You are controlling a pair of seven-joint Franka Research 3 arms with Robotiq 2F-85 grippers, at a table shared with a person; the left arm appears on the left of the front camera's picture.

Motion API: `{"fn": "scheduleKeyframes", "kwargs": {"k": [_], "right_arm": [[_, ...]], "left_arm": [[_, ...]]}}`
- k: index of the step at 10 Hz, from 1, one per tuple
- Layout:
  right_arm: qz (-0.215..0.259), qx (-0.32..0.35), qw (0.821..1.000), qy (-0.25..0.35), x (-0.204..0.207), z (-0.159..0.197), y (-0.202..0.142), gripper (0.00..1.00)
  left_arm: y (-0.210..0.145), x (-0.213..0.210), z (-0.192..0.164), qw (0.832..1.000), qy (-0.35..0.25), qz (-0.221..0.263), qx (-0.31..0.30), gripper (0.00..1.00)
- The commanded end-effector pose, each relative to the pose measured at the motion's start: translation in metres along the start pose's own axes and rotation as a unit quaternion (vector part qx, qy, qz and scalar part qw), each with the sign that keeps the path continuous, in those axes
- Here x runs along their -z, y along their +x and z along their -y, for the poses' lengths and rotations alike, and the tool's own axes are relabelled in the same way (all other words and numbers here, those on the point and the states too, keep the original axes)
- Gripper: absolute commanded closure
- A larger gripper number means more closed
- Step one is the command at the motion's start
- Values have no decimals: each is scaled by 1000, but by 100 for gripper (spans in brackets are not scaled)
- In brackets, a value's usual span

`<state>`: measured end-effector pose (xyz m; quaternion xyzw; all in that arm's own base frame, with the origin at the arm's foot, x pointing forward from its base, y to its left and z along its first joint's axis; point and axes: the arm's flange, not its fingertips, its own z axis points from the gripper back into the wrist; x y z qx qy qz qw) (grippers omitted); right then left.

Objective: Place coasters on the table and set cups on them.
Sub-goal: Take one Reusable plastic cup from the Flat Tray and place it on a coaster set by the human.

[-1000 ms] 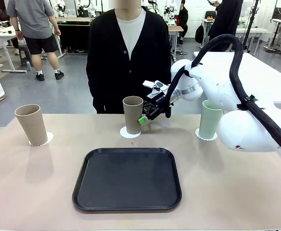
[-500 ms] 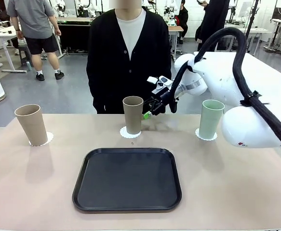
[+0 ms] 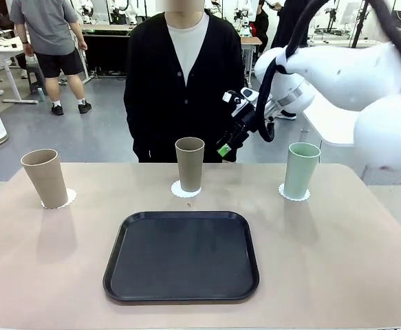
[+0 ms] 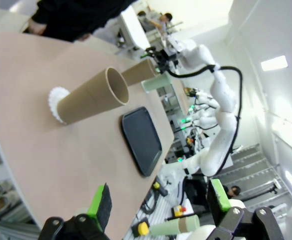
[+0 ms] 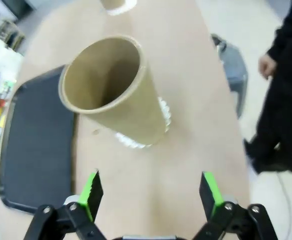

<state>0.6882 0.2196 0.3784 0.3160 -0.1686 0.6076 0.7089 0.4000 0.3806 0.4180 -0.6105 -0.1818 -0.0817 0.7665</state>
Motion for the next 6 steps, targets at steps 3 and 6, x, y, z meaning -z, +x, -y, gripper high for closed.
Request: {"fn": "scheduleKeyframes", "kwargs": {"k": [3, 6], "right_arm": [[-85, 133, 986, -57, -27, -183, -12, 0], [-103, 223, 963, -108, -58, -260, -16, 0]], "left_arm": [[0, 0, 2, 1000, 5, 0, -2, 0], [0, 0, 2, 1000, 5, 0, -2, 0]]}}
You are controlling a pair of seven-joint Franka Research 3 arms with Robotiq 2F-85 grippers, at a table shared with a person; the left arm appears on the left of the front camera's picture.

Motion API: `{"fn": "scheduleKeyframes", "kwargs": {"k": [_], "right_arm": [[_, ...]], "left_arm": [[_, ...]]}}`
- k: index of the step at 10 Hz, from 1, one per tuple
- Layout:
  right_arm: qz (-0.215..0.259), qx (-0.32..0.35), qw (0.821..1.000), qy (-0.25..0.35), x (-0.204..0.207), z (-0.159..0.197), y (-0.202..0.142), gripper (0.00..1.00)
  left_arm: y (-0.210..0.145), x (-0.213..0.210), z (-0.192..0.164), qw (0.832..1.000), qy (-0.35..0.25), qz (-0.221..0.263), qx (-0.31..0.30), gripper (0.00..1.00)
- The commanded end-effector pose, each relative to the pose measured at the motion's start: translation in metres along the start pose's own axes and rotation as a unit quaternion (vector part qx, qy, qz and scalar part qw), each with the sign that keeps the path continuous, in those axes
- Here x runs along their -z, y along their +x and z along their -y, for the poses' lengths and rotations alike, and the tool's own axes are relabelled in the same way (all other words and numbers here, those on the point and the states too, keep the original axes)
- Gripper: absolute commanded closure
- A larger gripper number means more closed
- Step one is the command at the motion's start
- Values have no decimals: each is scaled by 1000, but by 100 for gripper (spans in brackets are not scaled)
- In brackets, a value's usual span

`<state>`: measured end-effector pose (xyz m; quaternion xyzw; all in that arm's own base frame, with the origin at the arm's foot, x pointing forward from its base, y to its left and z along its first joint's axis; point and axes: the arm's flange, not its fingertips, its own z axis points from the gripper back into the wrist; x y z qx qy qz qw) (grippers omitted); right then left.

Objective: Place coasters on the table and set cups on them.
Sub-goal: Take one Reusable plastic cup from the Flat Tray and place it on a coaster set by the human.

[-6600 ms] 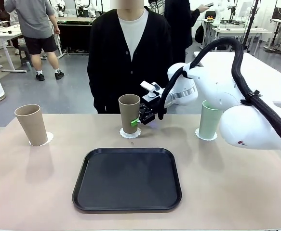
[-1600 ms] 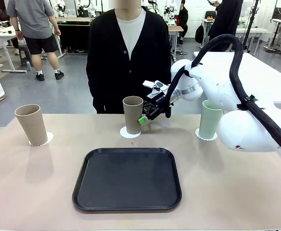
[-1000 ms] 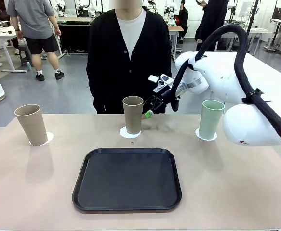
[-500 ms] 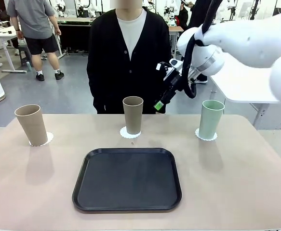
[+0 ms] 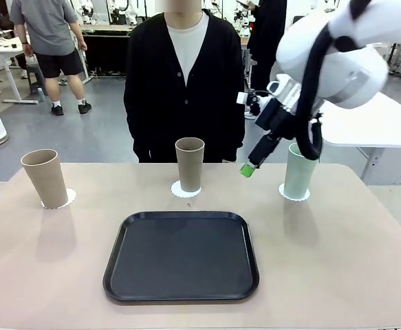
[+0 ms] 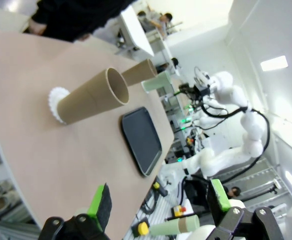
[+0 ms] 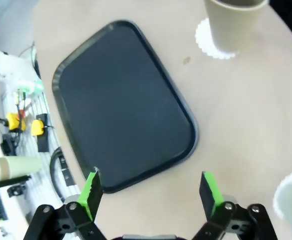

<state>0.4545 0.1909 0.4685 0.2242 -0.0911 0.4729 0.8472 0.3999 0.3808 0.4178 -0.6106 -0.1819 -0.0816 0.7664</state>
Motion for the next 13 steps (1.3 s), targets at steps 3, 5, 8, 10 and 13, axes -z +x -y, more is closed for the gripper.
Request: {"fn": "scheduleKeyframes", "kwargs": {"k": [3, 5, 8, 10, 13], "right_arm": [[-40, 115, 992, -46, -20, -16, -25, 0], [-66, 121, 987, -78, -13, 7, -26, 0], [-31, 111, 992, -52, -23, -16, -31, 0], [-31, 111, 992, -52, -23, -16, -31, 0], [-31, 111, 992, -52, -23, -16, -31, 0]], "left_arm": [[0, 0, 2, 1000, 5, 0, -2, 0], [0, 0, 2, 1000, 5, 0, -2, 0], [0, 0, 2, 1000, 5, 0, -2, 0], [0, 0, 2, 1000, 5, 0, -2, 0], [0, 0, 2, 1000, 5, 0, -2, 0]]}}
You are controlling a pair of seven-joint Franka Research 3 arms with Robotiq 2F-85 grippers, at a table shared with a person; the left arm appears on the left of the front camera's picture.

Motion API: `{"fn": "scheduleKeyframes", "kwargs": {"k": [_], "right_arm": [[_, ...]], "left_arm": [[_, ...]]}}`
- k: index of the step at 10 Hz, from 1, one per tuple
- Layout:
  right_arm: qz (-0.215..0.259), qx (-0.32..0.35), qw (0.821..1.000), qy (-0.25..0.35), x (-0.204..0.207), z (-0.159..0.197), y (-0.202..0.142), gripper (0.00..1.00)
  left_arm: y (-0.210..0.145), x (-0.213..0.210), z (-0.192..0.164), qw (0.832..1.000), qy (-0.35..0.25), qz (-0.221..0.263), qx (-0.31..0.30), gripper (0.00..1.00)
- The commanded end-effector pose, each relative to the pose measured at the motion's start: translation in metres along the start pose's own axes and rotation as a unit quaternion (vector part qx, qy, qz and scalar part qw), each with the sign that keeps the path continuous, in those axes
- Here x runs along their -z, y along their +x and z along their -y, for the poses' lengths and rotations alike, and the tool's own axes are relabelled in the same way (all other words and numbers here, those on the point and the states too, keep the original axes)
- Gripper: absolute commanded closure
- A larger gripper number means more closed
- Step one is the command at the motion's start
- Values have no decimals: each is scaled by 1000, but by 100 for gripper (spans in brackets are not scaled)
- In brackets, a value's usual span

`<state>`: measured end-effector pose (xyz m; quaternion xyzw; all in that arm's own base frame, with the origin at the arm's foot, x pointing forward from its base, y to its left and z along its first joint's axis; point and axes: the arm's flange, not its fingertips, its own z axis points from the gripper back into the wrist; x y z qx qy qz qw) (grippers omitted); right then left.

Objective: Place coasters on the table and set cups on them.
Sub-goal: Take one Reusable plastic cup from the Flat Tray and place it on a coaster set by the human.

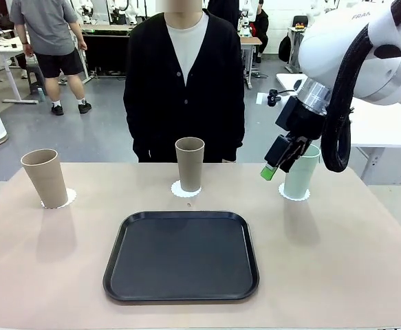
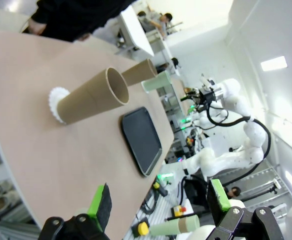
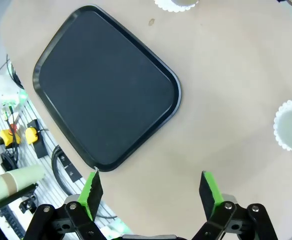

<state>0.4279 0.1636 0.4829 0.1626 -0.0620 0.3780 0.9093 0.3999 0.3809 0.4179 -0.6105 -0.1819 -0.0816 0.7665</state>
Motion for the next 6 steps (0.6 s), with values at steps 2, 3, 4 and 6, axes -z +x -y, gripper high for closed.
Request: {"fn": "scheduleKeyframes", "kwargs": {"k": [2, 3, 4, 6], "right_arm": [[6, 0, 1000, 9, 1, -1, -1, 0], [6, 0, 1000, 9, 1, -1, -1, 0], [6, 0, 1000, 9, 1, -1, -1, 0], [6, 0, 1000, 9, 1, -1, -1, 0]], "left_arm": [[0, 0, 2, 1000, 5, 0, -2, 0], [0, 0, 2, 1000, 5, 0, -2, 0], [0, 0, 2, 1000, 5, 0, -2, 0], [0, 0, 2, 1000, 5, 0, -2, 0]]}}
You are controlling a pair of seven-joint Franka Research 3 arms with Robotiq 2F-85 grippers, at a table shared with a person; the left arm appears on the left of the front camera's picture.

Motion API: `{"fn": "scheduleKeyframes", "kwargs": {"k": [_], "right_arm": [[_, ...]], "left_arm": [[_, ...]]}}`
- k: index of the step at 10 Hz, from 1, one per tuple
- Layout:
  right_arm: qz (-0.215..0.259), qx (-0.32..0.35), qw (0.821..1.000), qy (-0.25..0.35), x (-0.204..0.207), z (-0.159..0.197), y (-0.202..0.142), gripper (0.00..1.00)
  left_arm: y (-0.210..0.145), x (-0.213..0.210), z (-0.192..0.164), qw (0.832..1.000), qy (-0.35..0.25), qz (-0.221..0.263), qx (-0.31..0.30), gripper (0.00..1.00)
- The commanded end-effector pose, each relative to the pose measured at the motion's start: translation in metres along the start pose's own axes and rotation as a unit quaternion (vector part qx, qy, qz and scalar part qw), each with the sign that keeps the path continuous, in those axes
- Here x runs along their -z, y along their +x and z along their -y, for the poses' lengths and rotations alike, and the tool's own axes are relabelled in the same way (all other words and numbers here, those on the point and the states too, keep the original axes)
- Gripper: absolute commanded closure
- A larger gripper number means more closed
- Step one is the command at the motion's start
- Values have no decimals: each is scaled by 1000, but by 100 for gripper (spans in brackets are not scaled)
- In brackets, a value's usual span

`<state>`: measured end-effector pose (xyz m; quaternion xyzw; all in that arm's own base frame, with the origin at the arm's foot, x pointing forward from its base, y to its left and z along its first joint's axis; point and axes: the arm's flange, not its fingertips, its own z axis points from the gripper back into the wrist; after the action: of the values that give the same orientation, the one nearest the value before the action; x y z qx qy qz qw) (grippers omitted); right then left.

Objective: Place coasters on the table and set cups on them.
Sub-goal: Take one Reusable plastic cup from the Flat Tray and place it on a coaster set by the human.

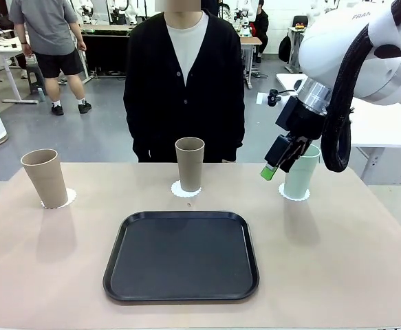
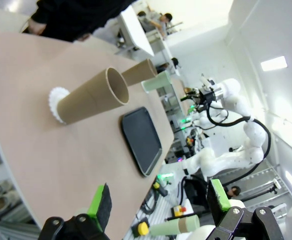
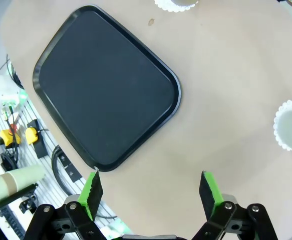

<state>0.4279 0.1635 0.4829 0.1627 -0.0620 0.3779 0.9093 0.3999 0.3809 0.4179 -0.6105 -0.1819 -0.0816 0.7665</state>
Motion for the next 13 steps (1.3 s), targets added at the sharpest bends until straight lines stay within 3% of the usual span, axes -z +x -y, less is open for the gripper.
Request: {"fn": "scheduleKeyframes", "kwargs": {"k": [1, 4, 5, 7, 9, 11, 13], "right_arm": [[6, 0, 1000, 9, 1, -2, -1, 0], [0, 0, 1000, 0, 0, 0, 0, 0], [45, 42, 995, 79, -20, 18, -31, 0], [112, 115, 960, 231, -50, 85, -94, 0], [185, 135, 916, 328, -63, 140, -148, 0], [232, 126, 880, 396, -64, 175, -196, 0], [267, 184, 844, 428, -49, 206, -245, 0]], "left_arm": [[0, 0, 2, 1000, 5, 0, -2, 0], [0, 0, 2, 1000, 5, 0, -2, 0], [0, 0, 2, 1000, 5, 0, -2, 0], [0, 0, 2, 1000, 5, 0, -2, 0], [0, 0, 2, 1000, 5, 0, -2, 0], [0, 0, 2, 1000, 5, 0, -2, 0], [0, 0, 2, 1000, 5, 0, -2, 0]]}}
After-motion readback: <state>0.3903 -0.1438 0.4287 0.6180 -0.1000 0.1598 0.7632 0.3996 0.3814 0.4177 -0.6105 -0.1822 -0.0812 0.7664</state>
